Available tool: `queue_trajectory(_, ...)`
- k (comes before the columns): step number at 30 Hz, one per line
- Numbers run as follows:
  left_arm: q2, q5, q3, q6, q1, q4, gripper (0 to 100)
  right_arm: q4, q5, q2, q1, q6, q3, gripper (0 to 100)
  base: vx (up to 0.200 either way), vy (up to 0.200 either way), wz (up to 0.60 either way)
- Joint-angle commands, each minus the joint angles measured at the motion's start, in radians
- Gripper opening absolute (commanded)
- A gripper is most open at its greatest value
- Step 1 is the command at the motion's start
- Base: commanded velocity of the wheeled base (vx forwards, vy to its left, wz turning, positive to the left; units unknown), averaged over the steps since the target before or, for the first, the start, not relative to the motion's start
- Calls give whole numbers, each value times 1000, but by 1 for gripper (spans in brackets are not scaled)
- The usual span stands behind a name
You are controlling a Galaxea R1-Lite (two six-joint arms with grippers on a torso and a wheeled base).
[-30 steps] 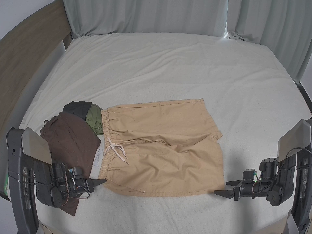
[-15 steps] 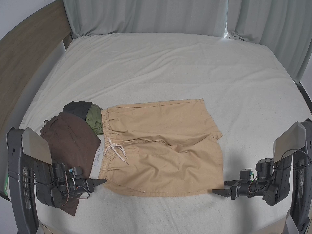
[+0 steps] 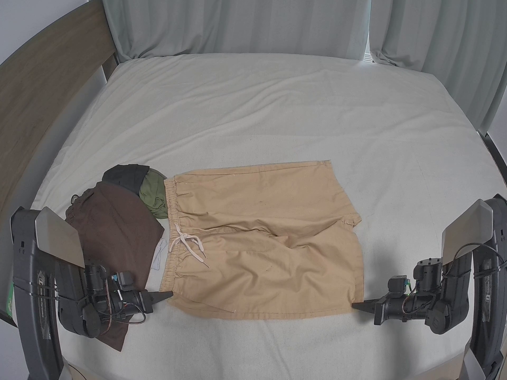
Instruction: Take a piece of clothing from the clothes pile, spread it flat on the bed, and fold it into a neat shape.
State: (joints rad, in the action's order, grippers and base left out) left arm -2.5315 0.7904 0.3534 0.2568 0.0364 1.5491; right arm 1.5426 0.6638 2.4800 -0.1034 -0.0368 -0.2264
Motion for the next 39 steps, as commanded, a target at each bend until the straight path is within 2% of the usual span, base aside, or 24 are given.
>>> queue_trajectory(1,5,3,-28,-1,0,0,0,2,0,-1,1,2,16,0,0,0,0)
queue_trajectory(6,14,52,-59,-11,10,2,0,1,-1,-39,2,9,78,0,0,0,0)
queue_trajectory(15,37,136,-122,-114,57,0,0,1,-1,-96,7,23,159,0,0,0,0)
queue_trajectory(25,40,150,-151,-148,69,0,0,1,-1,-121,13,66,214,0,0,0,0)
queue_trajectory(34,91,199,-202,-149,74,0,0,-1,0,-121,22,94,225,0,0,0,0)
queue_trajectory(39,99,201,-237,-205,74,0,0,-9,2,-150,27,118,225,0,0,0,0)
